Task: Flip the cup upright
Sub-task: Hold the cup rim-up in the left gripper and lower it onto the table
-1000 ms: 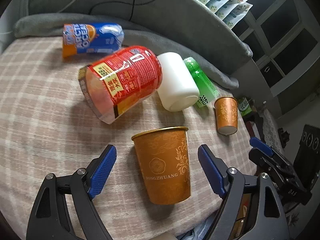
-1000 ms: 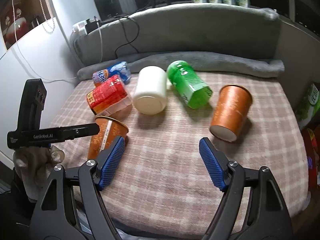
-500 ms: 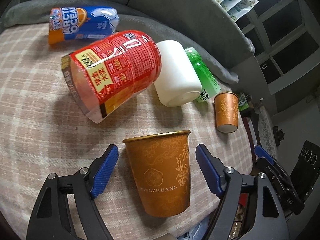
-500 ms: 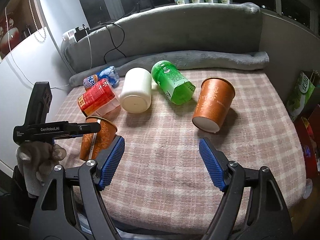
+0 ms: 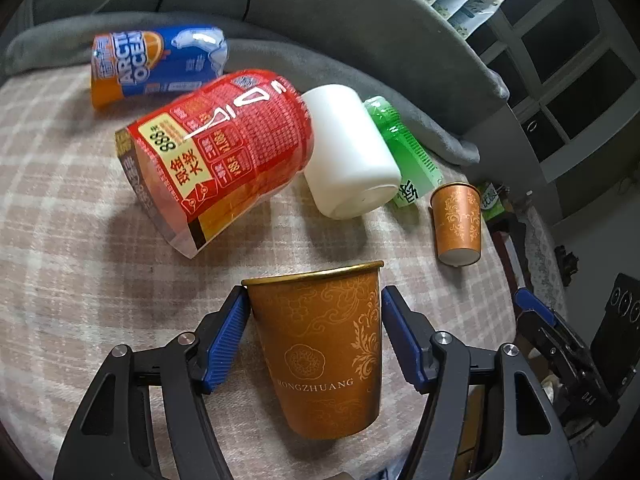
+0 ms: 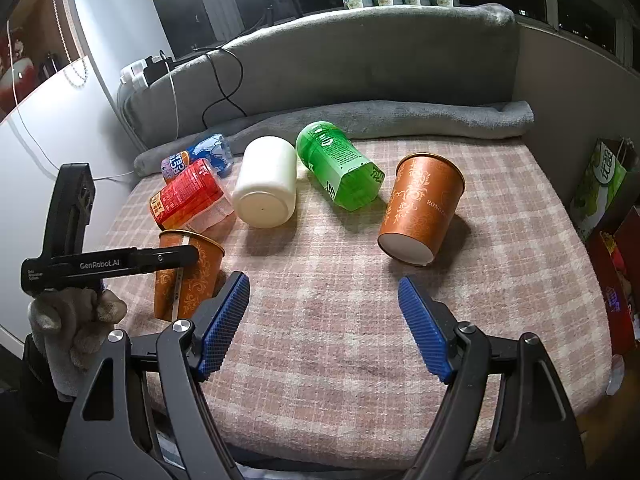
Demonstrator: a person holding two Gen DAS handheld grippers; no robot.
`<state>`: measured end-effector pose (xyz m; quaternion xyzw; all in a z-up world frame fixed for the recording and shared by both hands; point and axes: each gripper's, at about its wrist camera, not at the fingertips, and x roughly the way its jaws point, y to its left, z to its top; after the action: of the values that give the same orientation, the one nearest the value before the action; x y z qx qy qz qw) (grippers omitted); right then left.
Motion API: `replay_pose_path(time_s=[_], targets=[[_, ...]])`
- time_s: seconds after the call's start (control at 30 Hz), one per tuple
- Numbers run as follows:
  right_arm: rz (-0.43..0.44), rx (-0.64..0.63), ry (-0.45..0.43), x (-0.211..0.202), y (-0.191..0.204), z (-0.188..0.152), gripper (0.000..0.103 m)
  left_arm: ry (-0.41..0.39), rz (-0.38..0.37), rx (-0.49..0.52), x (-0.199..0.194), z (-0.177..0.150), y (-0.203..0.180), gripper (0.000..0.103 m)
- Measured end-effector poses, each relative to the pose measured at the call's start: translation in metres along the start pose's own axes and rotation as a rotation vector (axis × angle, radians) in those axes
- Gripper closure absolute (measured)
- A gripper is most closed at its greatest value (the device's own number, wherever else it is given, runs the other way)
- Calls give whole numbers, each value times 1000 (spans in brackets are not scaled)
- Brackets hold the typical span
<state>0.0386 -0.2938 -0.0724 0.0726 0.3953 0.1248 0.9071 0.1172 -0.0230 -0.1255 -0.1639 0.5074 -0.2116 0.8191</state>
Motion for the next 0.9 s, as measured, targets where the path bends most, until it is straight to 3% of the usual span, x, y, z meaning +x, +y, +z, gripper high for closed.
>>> replay_pose_path(time_s=[0.5, 0.9], targets=[[-4, 20, 6, 5, -3, -4, 24, -114, 62, 127, -13, -4, -31, 37], [-7, 45, 2, 3, -9, -7, 24, -233, 175, 258, -9, -5, -54, 37]])
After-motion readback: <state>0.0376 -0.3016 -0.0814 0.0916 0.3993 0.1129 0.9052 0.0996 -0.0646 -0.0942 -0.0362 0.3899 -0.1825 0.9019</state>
